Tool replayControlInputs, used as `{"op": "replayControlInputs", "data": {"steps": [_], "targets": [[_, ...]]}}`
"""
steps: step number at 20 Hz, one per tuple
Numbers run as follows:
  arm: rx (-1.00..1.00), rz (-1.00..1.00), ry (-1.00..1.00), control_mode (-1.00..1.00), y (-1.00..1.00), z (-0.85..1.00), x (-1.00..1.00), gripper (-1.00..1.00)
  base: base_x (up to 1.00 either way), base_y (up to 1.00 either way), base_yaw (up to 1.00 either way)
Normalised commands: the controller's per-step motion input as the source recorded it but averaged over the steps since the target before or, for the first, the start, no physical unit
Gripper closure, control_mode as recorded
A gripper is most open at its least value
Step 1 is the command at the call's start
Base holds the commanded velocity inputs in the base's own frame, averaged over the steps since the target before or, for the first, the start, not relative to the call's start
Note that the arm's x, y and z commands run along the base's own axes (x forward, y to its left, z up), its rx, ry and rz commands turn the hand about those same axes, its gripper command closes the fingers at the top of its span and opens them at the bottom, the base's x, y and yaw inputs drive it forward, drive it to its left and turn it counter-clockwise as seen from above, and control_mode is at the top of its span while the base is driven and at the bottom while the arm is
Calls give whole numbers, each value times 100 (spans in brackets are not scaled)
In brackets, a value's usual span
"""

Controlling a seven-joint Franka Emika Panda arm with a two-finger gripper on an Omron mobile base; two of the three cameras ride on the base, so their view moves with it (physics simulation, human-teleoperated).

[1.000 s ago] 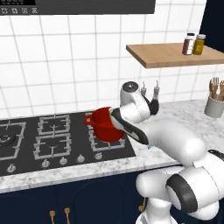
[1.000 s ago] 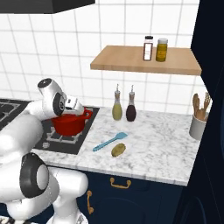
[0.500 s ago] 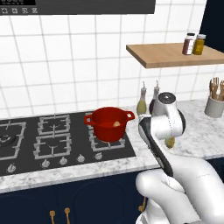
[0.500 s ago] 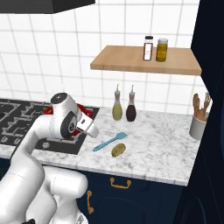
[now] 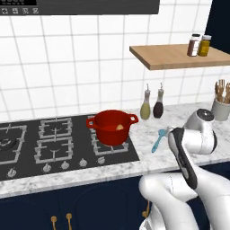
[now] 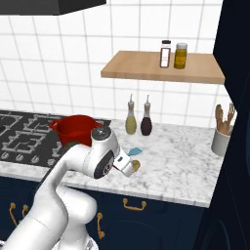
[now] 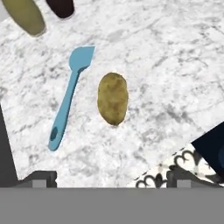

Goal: Put the potato and potato in the pot. Retrieve the spatula and lightly stir the vegetables in the pot.

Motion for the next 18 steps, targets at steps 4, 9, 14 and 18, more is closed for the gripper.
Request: {"op": "replayControlInputs", "data": {"steps": [4,9,14,18], "targets": [[14,0,23,-100,-29,-39,54,-100,0,0,0],[1,0,25,-100,-1,-20,87,-100,0,0,0],[0,0,19,-100,-22,-32,28,-100,0,0,0],[0,0,11,-100,-34,-32,4,-100,0,0,0]]}}
